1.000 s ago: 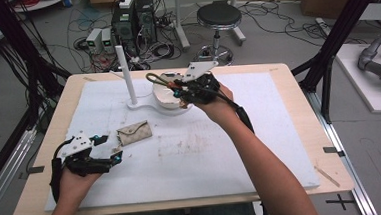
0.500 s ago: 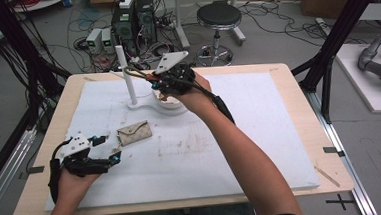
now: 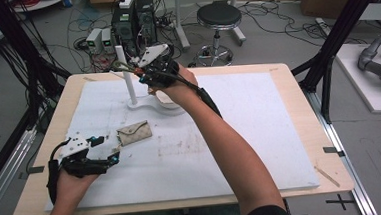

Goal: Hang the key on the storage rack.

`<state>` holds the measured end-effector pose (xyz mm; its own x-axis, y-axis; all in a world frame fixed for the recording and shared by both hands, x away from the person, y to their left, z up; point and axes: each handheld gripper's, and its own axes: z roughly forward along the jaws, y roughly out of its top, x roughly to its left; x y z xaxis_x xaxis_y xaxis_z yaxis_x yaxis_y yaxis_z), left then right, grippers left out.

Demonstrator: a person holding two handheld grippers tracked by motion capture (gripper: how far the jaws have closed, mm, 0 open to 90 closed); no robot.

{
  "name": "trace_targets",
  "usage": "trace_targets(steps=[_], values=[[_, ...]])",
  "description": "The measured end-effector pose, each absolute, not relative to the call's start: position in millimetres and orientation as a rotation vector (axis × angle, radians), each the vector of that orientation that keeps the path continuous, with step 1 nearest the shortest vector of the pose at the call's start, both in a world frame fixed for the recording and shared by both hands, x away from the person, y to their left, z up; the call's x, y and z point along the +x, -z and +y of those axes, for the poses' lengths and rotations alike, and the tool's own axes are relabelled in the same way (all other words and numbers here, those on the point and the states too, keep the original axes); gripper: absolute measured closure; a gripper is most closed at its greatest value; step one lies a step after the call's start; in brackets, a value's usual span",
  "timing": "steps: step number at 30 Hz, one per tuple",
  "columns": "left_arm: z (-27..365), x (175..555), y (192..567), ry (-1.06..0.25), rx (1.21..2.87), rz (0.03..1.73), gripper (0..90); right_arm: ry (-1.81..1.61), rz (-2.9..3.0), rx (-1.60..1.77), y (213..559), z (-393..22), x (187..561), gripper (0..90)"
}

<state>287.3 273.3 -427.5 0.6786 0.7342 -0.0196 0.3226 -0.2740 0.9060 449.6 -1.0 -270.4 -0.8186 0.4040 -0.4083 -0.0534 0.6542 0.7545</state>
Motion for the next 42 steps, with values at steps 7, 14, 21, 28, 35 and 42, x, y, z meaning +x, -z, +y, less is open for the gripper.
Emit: trace_targets(steps=[7,14,21,28,35,42], values=[[274.1,286.1,427.6,-0.504,1.87,0.834,17.0,-1.036,2.325,0.263,277.8,6.6,454.7,72.4],[274.9,285.8,428.3,-0.502,1.868,0.839,17.1,-0.992,2.336,0.28,282.7,7.9,458.9,68.7],[275.3,286.2,428.1,-0.506,1.868,0.836,17.1,-1.004,2.306,0.336,282.3,2.4,453.5,44.5],[274.2,286.3,427.8,-0.505,1.871,0.832,17.1,-1.07,2.305,0.385,285.2,-30.7,435.7,38.5],[273.0,285.7,427.8,-0.501,1.869,0.835,17.0,-1.13,2.275,0.451,288.4,-72.7,420.1,34.8],[274.1,286.9,428.2,-0.498,1.862,0.841,17.0,-1.146,2.255,0.501,297.8,-116.0,402.9,32.4]])
